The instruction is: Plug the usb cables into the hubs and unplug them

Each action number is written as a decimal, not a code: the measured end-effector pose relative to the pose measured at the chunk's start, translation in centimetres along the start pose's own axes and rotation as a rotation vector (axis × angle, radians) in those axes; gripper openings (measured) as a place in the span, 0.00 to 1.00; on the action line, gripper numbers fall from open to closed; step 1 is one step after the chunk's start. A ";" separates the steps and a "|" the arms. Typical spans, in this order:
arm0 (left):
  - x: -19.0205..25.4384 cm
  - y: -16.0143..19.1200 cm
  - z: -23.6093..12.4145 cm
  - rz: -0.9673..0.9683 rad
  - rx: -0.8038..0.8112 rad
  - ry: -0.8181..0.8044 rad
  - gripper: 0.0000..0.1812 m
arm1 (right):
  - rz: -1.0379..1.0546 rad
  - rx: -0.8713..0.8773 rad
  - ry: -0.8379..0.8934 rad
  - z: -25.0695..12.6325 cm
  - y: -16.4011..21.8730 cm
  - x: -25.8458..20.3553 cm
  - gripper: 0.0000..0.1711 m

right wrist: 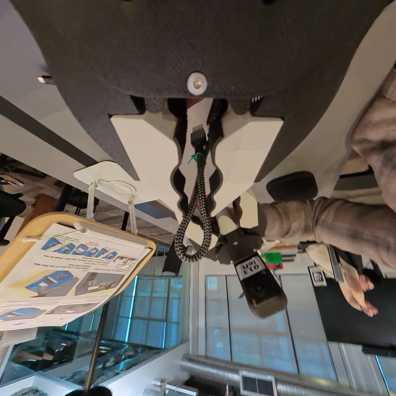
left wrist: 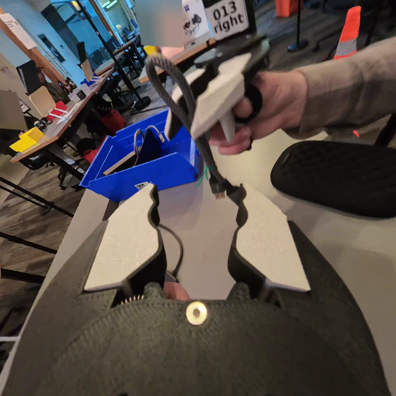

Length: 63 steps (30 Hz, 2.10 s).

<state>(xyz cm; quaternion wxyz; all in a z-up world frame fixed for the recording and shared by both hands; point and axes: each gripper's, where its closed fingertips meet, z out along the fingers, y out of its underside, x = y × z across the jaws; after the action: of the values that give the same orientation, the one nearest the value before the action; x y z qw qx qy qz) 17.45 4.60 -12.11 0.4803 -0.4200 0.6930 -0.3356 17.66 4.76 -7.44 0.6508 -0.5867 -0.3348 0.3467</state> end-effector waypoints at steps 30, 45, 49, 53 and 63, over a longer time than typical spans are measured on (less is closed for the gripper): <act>-0.3 0.2 -3.1 -0.005 0.151 -0.099 0.02 | -0.157 -0.079 -0.159 8.6 -2.5 -4.5 0.14; -3.8 1.0 -8.2 -0.039 0.090 -0.252 0.22 | -0.118 -0.142 -0.091 9.3 -2.4 -2.1 0.12; -3.0 3.8 -10.1 -0.038 -0.076 -0.217 0.21 | -0.130 -0.263 -0.103 8.9 0.0 -2.5 0.12; -1.2 8.8 -10.4 0.004 -0.287 -0.172 0.24 | -0.121 -0.340 -0.111 8.4 2.4 -3.0 0.12; 0.1 4.0 -7.5 -0.181 0.093 -0.195 0.30 | 0.070 -0.170 -0.189 10.6 2.8 -4.7 0.12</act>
<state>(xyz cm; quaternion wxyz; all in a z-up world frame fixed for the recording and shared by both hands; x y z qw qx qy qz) 9.29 6.60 -13.25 0.5320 -0.4887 0.5861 -0.3671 6.02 6.60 -9.45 0.5519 -0.6158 -0.4019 0.3934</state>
